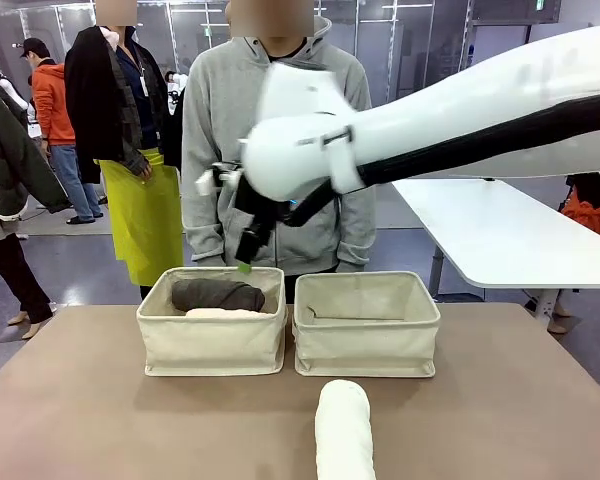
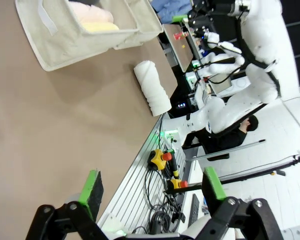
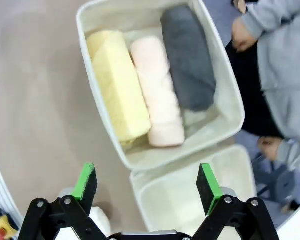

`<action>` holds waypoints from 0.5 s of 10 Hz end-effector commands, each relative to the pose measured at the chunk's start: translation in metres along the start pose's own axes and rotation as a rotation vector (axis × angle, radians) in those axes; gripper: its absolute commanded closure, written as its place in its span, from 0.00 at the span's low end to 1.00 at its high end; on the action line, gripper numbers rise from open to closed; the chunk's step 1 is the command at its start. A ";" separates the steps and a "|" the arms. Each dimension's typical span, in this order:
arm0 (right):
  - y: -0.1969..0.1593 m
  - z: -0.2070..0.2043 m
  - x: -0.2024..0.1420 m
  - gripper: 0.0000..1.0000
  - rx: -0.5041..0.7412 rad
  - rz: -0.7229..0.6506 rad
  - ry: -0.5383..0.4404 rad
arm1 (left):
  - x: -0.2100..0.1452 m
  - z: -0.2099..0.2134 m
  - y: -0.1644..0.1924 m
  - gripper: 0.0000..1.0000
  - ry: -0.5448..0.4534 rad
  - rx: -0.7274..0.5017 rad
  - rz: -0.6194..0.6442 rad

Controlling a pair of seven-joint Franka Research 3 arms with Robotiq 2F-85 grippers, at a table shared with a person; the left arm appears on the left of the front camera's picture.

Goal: Divide the towels into two baskets.
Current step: Pick up one hotel-folded towel from the bottom of the table and place it in the Fabric basket indicated by the person.

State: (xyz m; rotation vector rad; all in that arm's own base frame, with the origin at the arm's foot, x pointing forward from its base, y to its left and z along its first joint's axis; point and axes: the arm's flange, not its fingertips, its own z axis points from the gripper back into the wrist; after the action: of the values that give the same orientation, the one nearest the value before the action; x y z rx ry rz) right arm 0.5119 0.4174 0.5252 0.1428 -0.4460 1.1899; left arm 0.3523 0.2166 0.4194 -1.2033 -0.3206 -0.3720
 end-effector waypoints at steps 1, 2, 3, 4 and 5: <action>0.036 0.005 -0.092 0.00 0.073 -0.115 -0.147 | -0.004 0.003 -0.002 0.00 0.008 -0.002 0.001; 0.032 0.008 -0.111 0.00 0.157 -0.178 -0.249 | -0.004 0.003 -0.002 0.00 0.008 -0.002 0.001; 0.030 0.007 -0.126 0.00 0.229 -0.250 -0.290 | -0.004 0.003 -0.002 0.00 0.008 -0.002 0.001; 0.029 0.006 -0.141 0.00 0.270 -0.315 -0.332 | -0.004 0.003 -0.002 0.00 0.008 -0.002 0.001; 0.025 0.004 -0.160 0.00 0.326 -0.374 -0.405 | -0.004 0.003 -0.002 0.00 0.008 -0.002 0.001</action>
State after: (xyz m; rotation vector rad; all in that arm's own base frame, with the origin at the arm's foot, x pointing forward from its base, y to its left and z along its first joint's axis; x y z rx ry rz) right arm 0.4555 0.3201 0.4707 0.6033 -0.5263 0.8835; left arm 0.3522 0.2168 0.4193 -1.2029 -0.3204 -0.3717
